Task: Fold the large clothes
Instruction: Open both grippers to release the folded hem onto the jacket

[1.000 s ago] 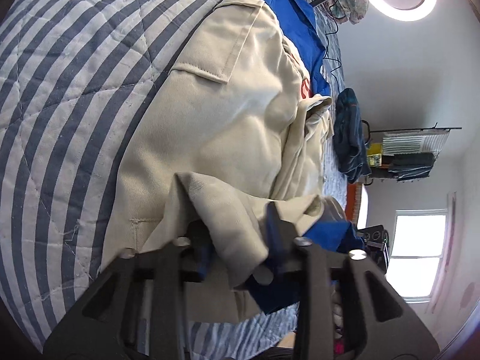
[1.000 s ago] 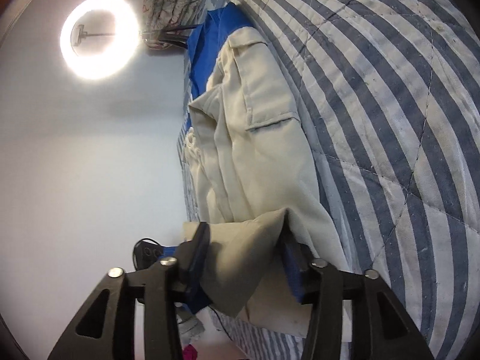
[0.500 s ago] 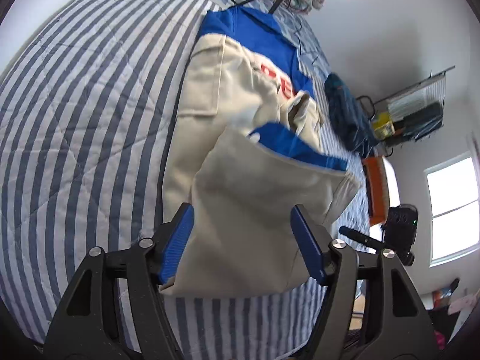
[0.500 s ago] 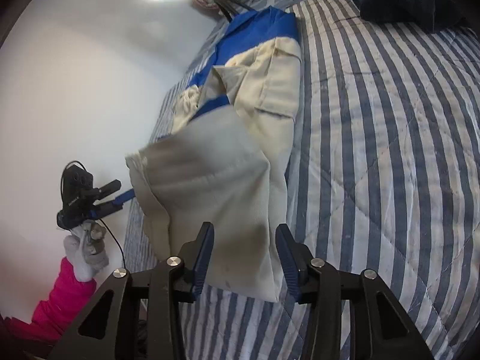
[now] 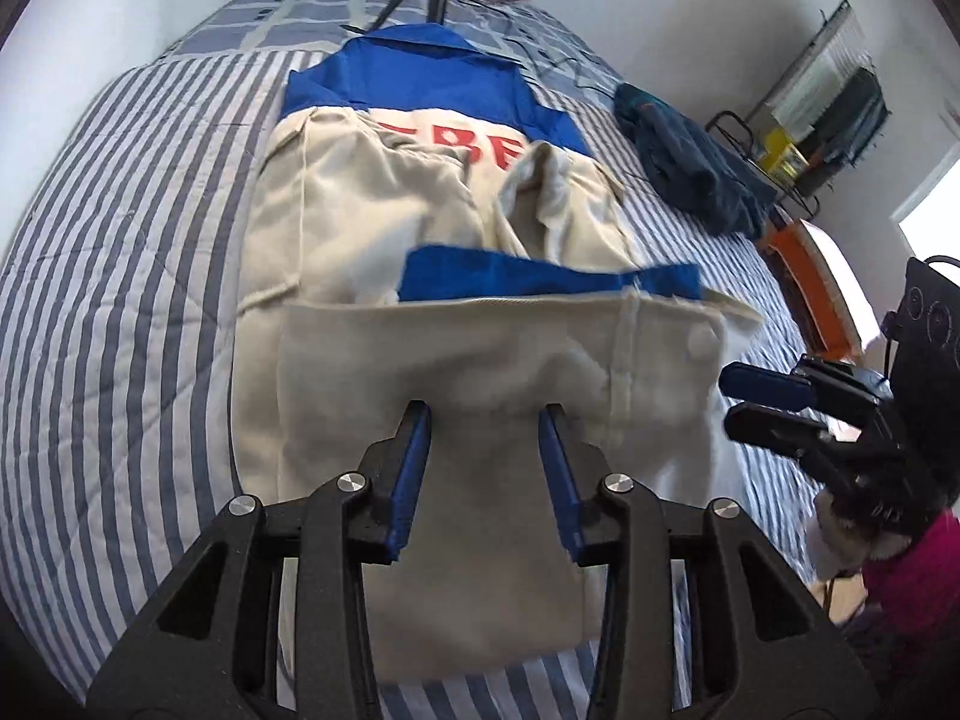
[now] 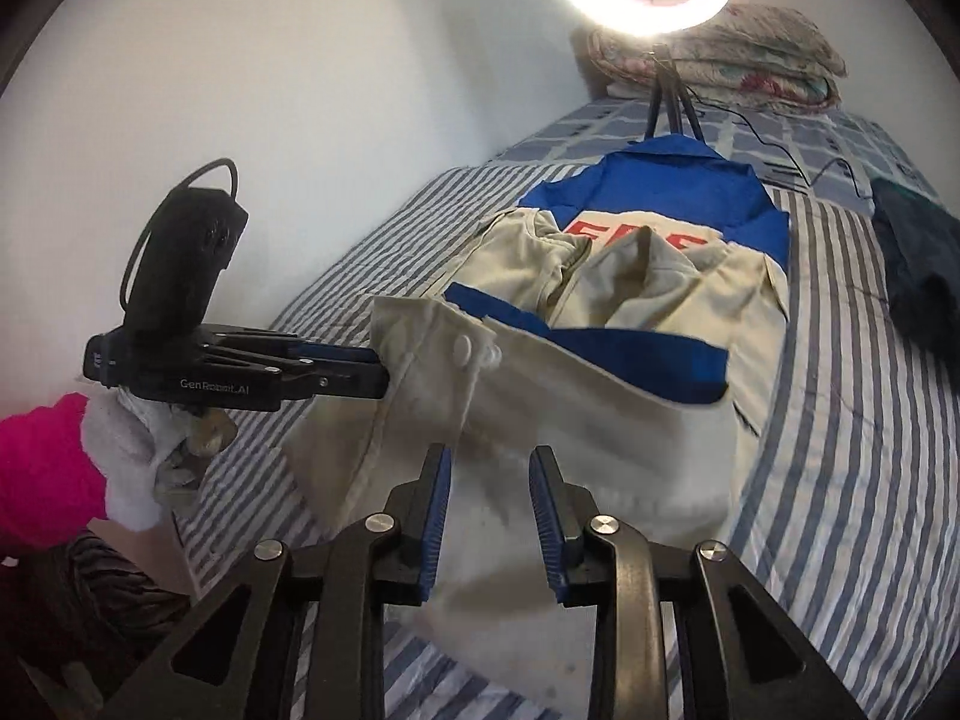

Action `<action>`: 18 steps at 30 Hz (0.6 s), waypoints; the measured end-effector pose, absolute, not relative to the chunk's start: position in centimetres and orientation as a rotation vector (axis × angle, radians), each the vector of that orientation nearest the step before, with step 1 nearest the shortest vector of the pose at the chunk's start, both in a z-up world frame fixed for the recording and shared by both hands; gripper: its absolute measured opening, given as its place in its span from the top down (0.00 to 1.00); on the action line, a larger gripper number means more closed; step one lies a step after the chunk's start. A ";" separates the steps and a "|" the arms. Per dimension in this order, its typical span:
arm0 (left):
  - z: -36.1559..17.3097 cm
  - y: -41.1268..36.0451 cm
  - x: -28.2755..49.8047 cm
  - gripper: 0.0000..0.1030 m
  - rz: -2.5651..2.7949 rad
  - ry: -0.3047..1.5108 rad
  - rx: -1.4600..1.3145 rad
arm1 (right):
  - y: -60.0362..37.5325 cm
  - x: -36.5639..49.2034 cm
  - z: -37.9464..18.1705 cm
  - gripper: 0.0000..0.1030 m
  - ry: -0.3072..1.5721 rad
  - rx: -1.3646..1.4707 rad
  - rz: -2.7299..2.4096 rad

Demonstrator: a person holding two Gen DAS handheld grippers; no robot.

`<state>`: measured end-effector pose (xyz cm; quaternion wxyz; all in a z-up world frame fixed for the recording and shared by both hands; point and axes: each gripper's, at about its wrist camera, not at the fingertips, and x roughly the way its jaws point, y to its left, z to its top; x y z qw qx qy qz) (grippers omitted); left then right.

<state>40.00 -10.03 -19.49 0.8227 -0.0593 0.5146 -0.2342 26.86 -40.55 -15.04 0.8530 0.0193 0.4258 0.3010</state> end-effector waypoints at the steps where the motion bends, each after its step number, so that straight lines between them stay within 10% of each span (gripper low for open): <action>1: -20.1 -10.2 40.9 0.63 -0.471 1.089 -0.097 | -40.1 28.0 -15.8 0.72 0.905 0.013 0.608; 18: -18.4 -5.6 37.9 0.64 -0.473 1.011 -0.097 | -49.5 25.3 -16.3 0.68 1.006 0.193 0.494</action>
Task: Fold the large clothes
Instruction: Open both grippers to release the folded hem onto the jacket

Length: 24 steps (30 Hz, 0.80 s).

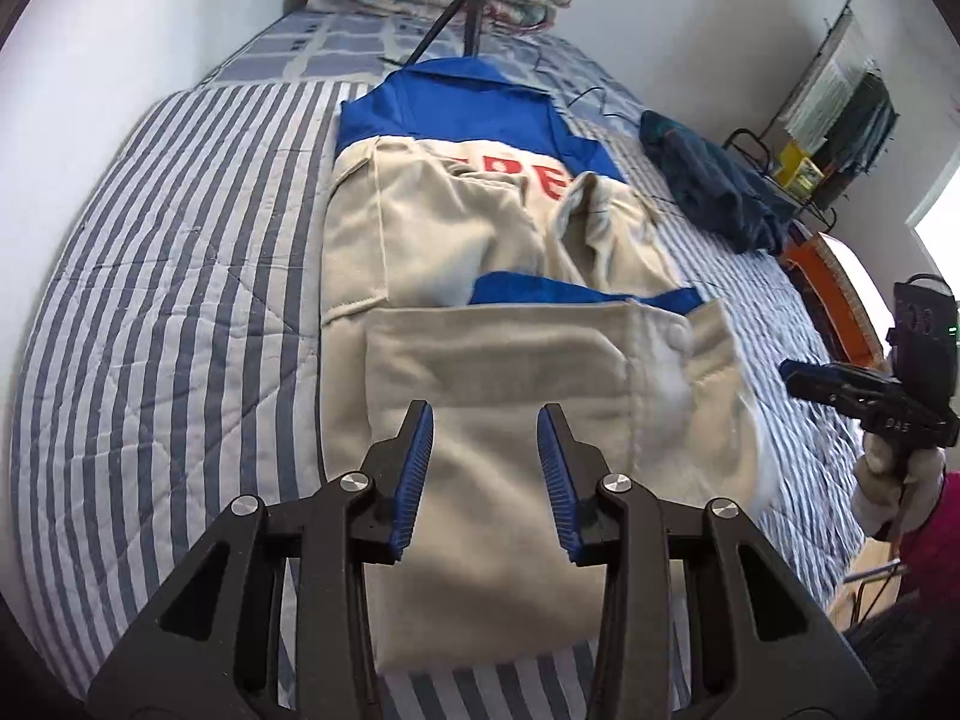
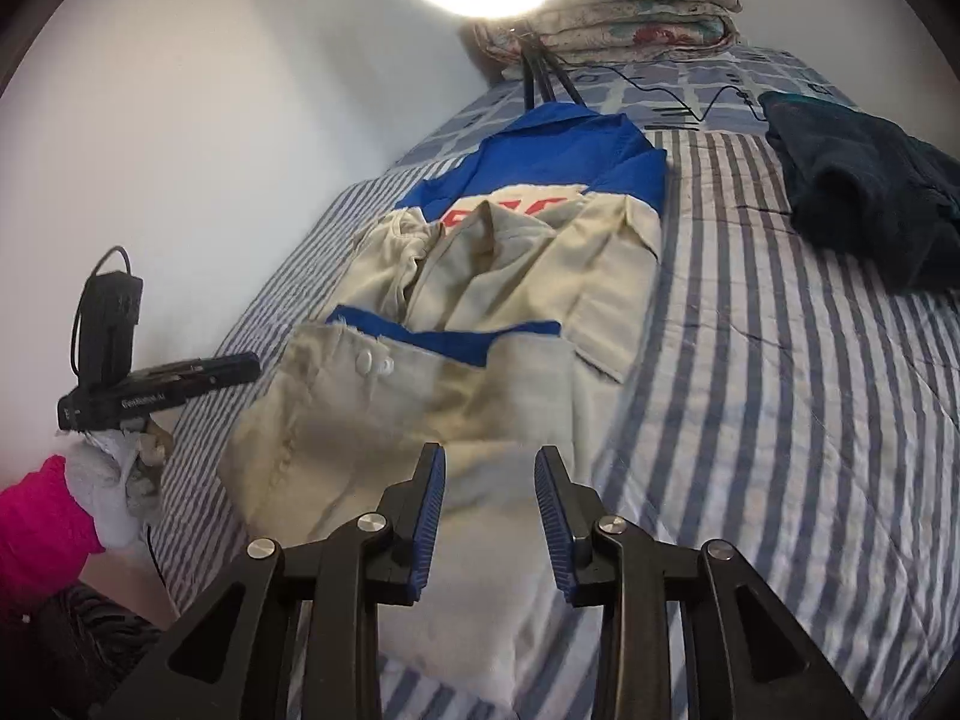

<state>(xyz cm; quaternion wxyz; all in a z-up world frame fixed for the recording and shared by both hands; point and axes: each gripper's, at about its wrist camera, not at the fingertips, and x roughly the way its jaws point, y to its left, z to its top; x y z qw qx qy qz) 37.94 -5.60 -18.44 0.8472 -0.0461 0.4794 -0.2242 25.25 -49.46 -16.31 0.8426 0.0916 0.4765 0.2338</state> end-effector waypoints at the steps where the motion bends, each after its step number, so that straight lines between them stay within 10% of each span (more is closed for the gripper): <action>1: -18.4 -5.6 37.5 0.64 -0.479 1.008 -0.087 | -49.4 24.6 -16.9 0.68 1.031 0.189 0.499; 14: -23.4 -7.1 37.1 0.65 -0.416 1.121 0.045 | -45.8 20.6 -20.9 0.70 1.173 -0.053 0.447; 24: -18.3 -8.5 38.4 0.65 -0.473 0.978 -0.028 | -44.2 24.1 -14.8 0.71 0.884 -0.032 0.472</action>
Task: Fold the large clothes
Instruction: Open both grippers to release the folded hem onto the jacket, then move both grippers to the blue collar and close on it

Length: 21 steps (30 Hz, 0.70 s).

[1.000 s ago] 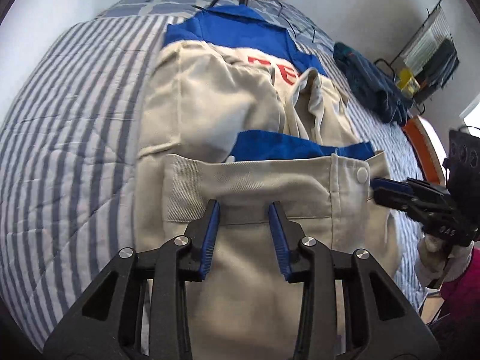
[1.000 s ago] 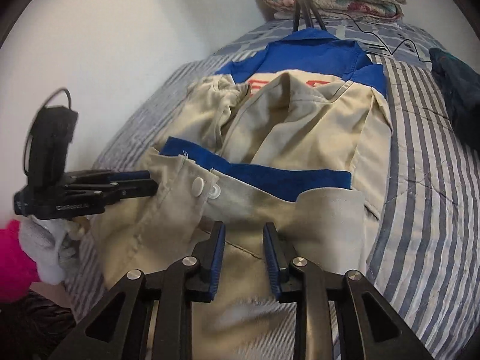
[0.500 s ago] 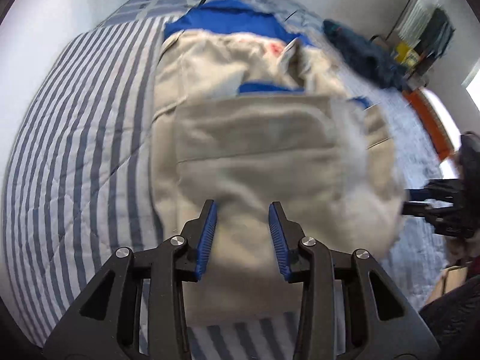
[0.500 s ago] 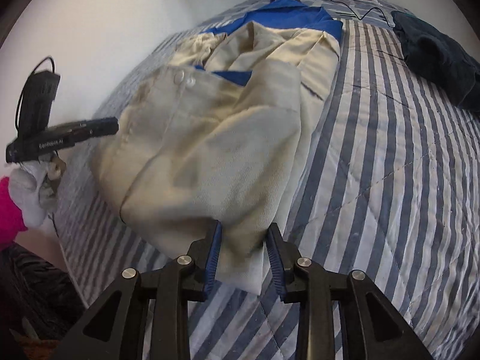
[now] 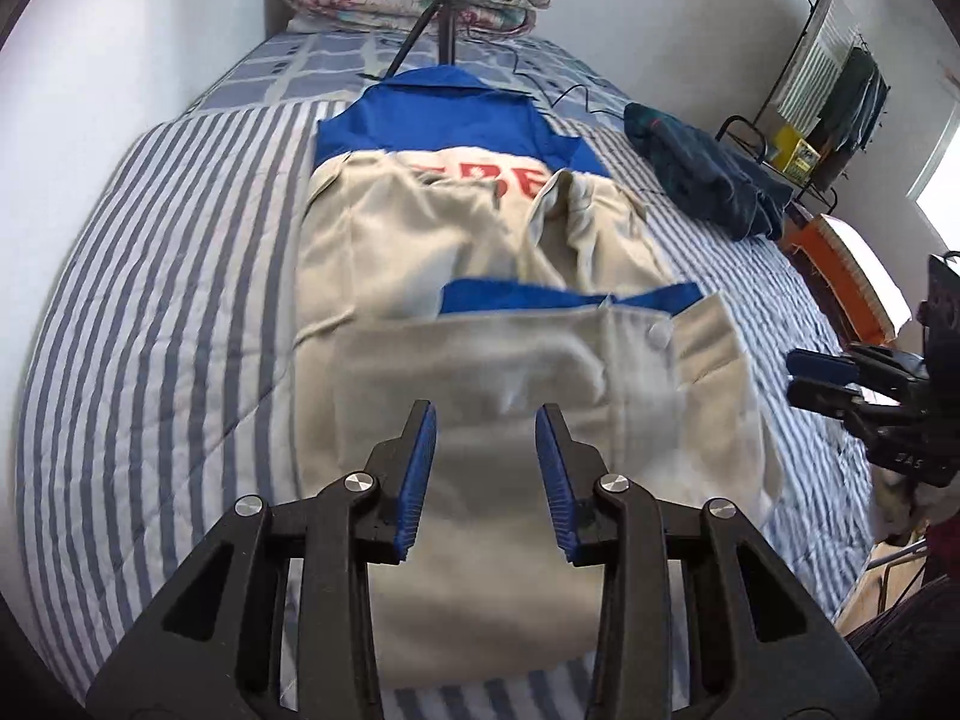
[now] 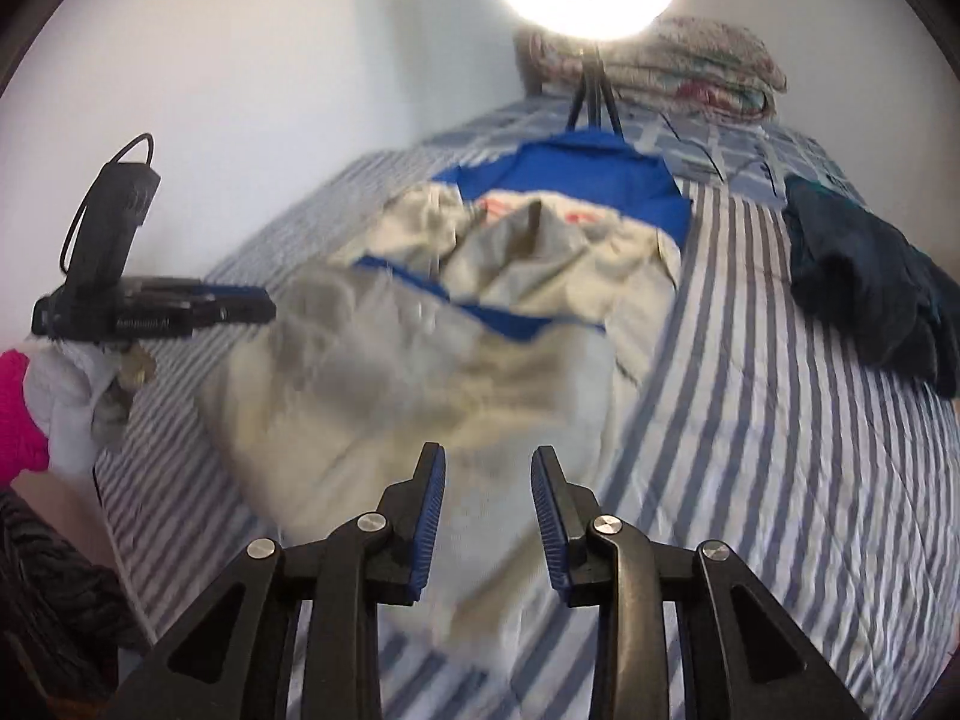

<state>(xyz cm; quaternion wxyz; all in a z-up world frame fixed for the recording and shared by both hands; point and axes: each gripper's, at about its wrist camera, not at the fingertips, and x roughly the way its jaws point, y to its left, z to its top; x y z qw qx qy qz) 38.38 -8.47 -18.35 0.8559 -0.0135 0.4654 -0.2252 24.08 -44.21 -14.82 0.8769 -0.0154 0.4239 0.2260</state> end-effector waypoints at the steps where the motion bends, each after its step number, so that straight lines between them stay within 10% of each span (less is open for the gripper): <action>1: -18.3 -9.0 38.9 0.65 -0.480 0.976 -0.028 | -43.8 25.1 -15.0 0.71 0.888 -0.025 0.476; 11: -23.6 -8.4 43.9 0.56 -0.378 1.073 -0.085 | -45.2 29.1 -21.2 0.74 1.006 0.000 0.359; 21: -18.2 -7.2 43.8 0.56 -0.423 0.998 -0.082 | -47.1 28.7 -15.1 0.68 0.934 0.005 0.362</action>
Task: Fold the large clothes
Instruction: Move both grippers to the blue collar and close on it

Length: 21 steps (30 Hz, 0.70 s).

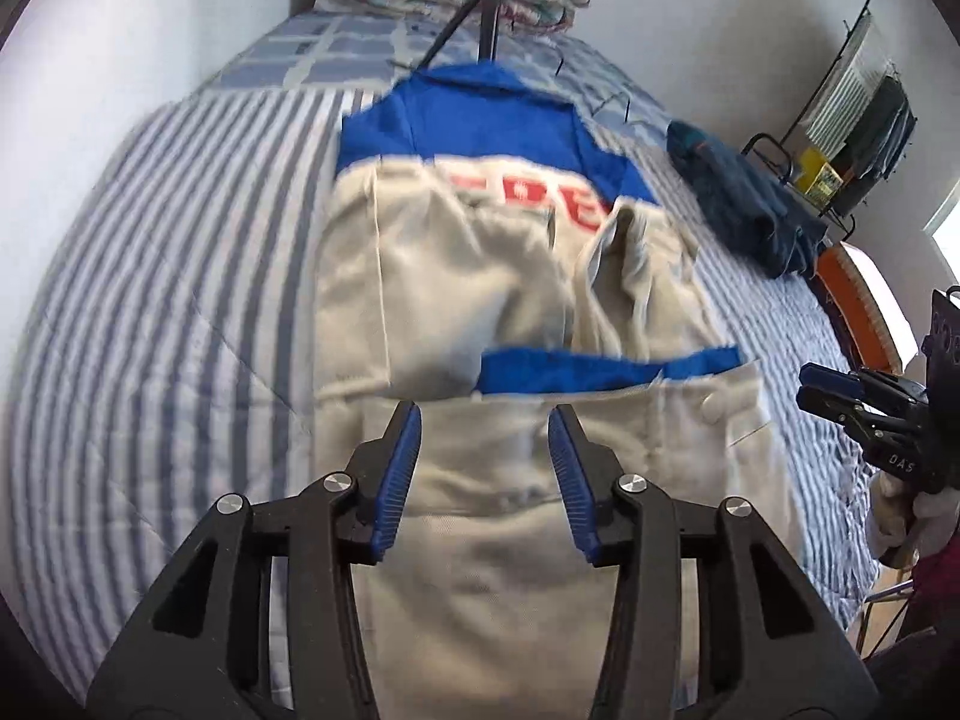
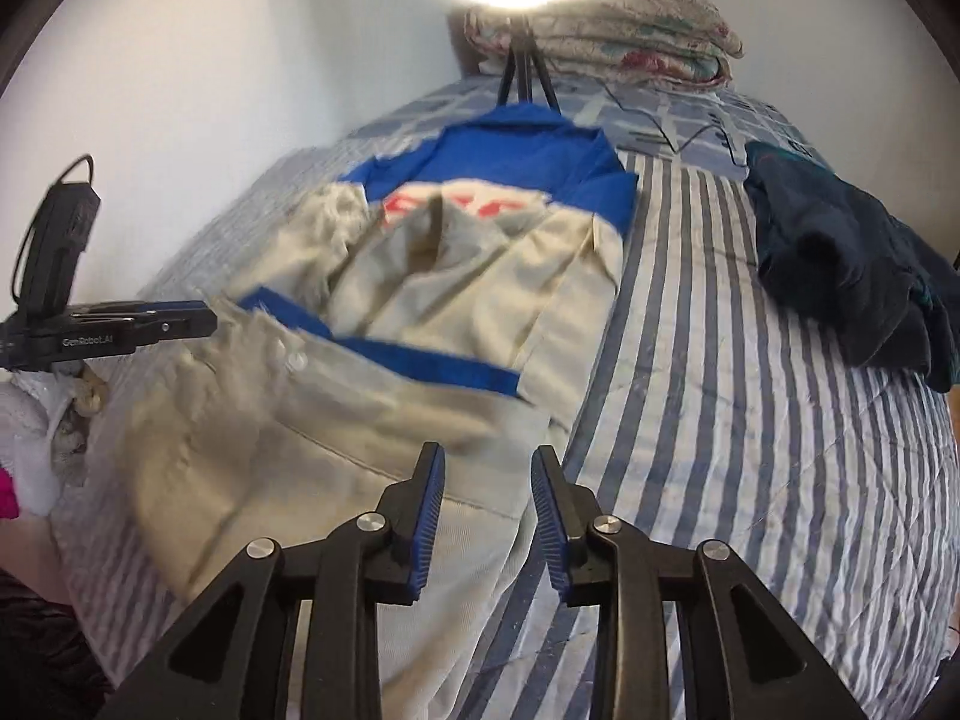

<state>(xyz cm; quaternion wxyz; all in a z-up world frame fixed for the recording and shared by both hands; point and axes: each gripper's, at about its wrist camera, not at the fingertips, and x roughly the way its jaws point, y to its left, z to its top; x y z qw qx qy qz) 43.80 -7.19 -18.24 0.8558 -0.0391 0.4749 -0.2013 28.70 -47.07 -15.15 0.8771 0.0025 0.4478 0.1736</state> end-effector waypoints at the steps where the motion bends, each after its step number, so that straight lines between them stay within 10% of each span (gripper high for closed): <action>1: -17.1 -6.9 44.0 0.56 -0.428 0.977 -0.083 | -47.5 28.8 -14.1 0.67 0.916 0.009 0.366; 7: -11.0 -4.9 48.2 0.56 -0.452 0.918 -0.100 | -49.0 31.8 -8.0 0.60 0.867 -0.029 0.398; 12: -8.1 -4.8 53.4 0.36 -0.458 0.880 -0.088 | -50.1 36.4 -5.6 0.60 0.855 -0.006 0.409; 21: -13.8 -5.3 66.3 0.31 -0.511 1.005 -0.181 | -51.7 47.5 -9.6 0.60 0.898 0.043 0.402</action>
